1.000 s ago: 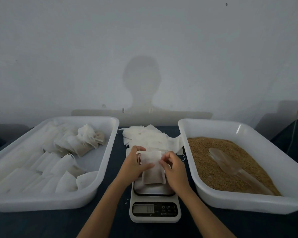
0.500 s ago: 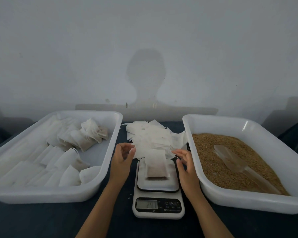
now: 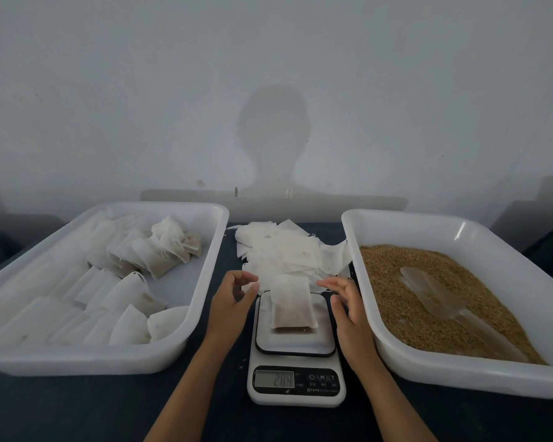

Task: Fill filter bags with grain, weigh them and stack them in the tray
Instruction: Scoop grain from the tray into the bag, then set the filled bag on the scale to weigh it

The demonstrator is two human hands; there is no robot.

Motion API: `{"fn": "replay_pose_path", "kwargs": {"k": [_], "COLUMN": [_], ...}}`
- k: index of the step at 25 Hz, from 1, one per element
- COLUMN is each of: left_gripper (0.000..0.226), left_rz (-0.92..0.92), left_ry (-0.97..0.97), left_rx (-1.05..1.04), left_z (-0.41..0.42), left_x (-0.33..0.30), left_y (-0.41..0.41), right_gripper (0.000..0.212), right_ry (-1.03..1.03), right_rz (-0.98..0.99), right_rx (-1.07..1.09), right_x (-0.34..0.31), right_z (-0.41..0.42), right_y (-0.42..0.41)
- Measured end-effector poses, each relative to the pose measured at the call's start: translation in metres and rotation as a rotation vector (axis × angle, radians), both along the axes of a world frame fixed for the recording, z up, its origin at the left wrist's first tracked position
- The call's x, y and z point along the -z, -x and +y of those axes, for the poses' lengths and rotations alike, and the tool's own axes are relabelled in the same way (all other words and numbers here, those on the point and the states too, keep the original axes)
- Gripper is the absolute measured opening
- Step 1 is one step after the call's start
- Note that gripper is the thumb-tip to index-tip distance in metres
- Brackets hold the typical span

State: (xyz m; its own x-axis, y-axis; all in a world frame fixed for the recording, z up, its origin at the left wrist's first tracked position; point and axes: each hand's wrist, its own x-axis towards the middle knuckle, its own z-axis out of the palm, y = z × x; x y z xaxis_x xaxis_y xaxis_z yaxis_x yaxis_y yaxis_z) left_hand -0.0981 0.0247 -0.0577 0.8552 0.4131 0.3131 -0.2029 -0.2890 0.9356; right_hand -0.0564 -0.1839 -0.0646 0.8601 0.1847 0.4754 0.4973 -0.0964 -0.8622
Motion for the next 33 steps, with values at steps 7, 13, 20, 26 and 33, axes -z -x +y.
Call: {"fn": "replay_pose_path", "kwargs": {"k": [7, 13, 20, 26, 33], "left_gripper": [0.012, 0.038, 0.039, 0.033, 0.027], "left_rz": [0.074, 0.247, 0.318, 0.106, 0.087], "left_ry": [-0.019, -0.231, -0.337, -0.435, -0.588], "left_rx": [0.055, 0.047, 0.074, 0.08, -0.174], "left_z": [-0.006, -0.016, -0.028, -0.014, 0.061], "left_x": [0.001, -0.015, -0.038, -0.078, -0.141], "left_y": [-0.001, -0.017, -0.018, 0.01, 0.036], "right_gripper": [0.027, 0.031, 0.037, 0.027, 0.034], "right_ry": [0.001, 0.135, 0.206, 0.114, 0.171], "right_rz": [0.014, -0.028, -0.086, -0.071, -0.118], "right_rx": [-0.05, 0.006, 0.006, -0.117, -0.271], "right_x": [0.0, 0.001, -0.018, -0.062, -0.124], "right_z": [0.002, 0.008, 0.013, 0.032, 0.123], "right_y": [0.002, -0.004, -0.001, 0.017, 0.02]}}
